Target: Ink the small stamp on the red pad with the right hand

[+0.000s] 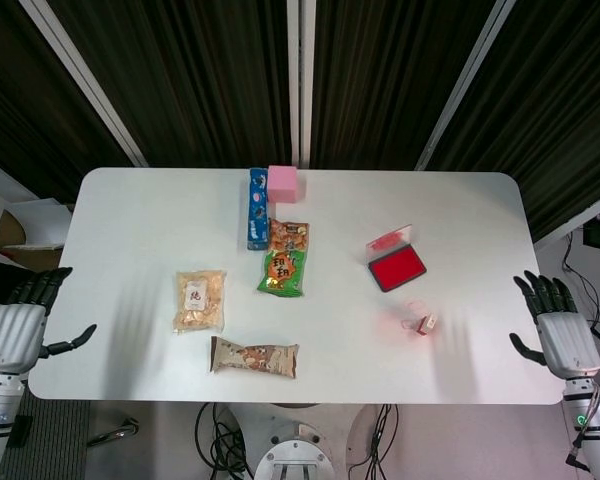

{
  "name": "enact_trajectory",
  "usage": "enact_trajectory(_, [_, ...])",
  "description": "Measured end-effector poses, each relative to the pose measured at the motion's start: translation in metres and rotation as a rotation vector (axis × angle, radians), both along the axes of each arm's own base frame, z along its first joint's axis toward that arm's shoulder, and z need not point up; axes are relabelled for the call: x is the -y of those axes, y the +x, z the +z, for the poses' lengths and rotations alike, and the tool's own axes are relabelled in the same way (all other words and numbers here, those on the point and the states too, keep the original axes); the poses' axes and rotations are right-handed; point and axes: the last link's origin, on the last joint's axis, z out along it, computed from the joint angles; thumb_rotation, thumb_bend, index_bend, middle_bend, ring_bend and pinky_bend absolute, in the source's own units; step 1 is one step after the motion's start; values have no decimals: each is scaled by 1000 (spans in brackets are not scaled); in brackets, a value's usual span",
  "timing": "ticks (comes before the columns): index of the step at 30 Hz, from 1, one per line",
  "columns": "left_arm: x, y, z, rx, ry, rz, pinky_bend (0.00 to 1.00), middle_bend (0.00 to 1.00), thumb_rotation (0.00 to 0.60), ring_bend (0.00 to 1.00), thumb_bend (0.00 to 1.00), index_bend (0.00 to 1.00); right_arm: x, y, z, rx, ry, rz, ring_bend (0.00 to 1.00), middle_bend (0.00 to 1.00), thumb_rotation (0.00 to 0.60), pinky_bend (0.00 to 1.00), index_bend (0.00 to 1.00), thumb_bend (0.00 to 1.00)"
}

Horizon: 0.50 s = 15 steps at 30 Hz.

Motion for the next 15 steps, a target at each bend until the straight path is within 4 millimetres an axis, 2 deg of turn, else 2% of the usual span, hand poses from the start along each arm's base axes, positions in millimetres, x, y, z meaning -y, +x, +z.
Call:
enact_trajectory(2, [0,1,-1,1,-2,-1,205,139,295,118,165,110,2,2,-1,-10,8,15,11,0,600,28,0,193])
enact_trajectory(3, [0,1,-1,1,-3,-1,205,139,295,118,166,110,3,3,-1,-16,12,28,72,0,600,145,0,193])
enact_trajectory(5, [0,2,-2,0,-6,-2,205,139,294,118,166,110,4,6,-1,-26,17,52,276,0,600,478,0,193])
enact_trajectory(6, [0,2,-3,1,-8,-3,205,139,293,118,166,110,6,7,0,-37,25,69,433,0,600,686,0,193])
enact_trajectory(7, [0,2,-4,1,-9,-2,205,139,294,118,166,110,8,8,0,-47,33,77,520,0,600,784,0,194])
enact_trajectory(10, [-1,3,-6,-1,-17,-3,205,139,296,118,166,110,13,6,-2,-91,65,92,600,3,600,864,0,195])
enact_trajectory(15, [-2,5,-9,-4,-26,-3,205,139,297,118,166,110,29,6,-6,-272,141,218,605,53,600,870,0,195])
